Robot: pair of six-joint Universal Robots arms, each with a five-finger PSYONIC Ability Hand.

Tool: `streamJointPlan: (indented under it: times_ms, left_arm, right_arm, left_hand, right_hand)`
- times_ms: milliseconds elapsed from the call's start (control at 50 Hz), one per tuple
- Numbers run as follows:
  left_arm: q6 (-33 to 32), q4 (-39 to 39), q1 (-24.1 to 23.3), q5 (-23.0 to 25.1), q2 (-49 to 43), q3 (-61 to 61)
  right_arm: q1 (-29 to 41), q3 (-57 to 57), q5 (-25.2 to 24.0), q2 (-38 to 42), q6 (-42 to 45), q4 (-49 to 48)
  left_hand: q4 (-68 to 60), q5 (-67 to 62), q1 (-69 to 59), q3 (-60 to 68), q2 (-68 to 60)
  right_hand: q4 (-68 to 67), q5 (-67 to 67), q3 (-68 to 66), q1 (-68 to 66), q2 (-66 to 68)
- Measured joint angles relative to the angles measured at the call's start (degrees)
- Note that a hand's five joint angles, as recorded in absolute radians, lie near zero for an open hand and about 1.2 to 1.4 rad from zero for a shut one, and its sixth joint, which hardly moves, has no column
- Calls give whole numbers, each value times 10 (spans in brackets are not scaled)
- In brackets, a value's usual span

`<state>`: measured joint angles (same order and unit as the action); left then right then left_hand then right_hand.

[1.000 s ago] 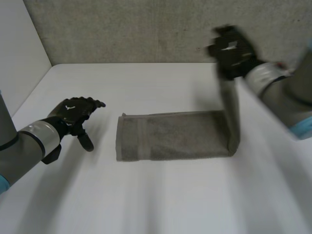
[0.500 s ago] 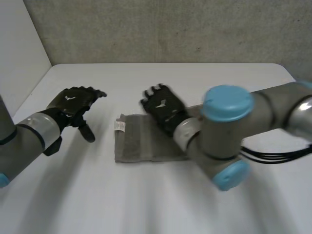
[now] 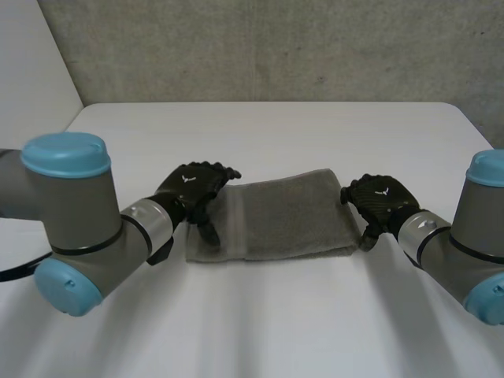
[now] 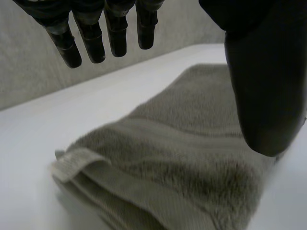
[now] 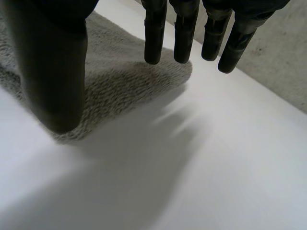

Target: Fold the towel.

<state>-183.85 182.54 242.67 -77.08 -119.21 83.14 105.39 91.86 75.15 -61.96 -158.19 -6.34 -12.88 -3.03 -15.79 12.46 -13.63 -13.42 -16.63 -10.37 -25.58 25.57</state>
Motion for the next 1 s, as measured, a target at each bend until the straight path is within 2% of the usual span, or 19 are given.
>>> streamJointPlan:
  times_ms: [160, 240, 280, 360, 560, 700, 800, 900, 1000]
  left_arm:
    - [1, 0, -3, -15, -40, -9]
    - [4, 0, -3, -17, -51, -11]
    - [6, 0, -4, -16, -54, -11]
    - [12, 0, -5, -16, -55, -11]
    - [29, -5, -6, -16, -36, -2]
    - [30, -6, -3, -16, 0, 20]
    - [30, -6, -1, -16, 20, 33]
    - [30, -6, 2, -17, 36, 41]
    - [29, -6, 15, -28, 53, 49]
  right_arm:
    - [-6, 0, -19, 29, -41, -14]
    - [-5, -2, -22, 41, -52, -17]
    - [-4, -2, -23, 45, -55, -18]
    - [-4, -1, -23, 47, -55, -20]
    - [-24, 11, -26, 34, -45, -15]
    - [-62, 24, -56, -49, -23, -9]
    - [-63, 10, -78, -93, -14, -8]
    - [-5, -29, -84, -103, -20, -5]
    - [84, -73, -76, -68, -26, -2]
  left_hand:
    - [0, 0, 0, 0, 0]
    - [0, 0, 0, 0, 0]
    - [0, 0, 0, 0, 0]
    - [0, 0, 0, 0, 0]
    - [0, 0, 0, 0, 0]
    - [0, 0, 0, 0, 0]
    - [0, 0, 0, 0, 0]
    - [0, 0, 0, 0, 0]
    - [0, 0, 0, 0, 0]
  right_hand:
    - [0, -106, 0, -119, 115]
    - [0, -230, 0, -242, 247]
    - [0, -333, 0, -334, 339]
    - [0, -475, 0, -414, 468]
    - [0, -484, 0, -432, 490]
    - [0, -485, 0, -444, 492]
    - [0, -487, 0, -449, 495]
    - [0, -487, 0, -453, 495]
    - [0, -487, 0, -455, 498]
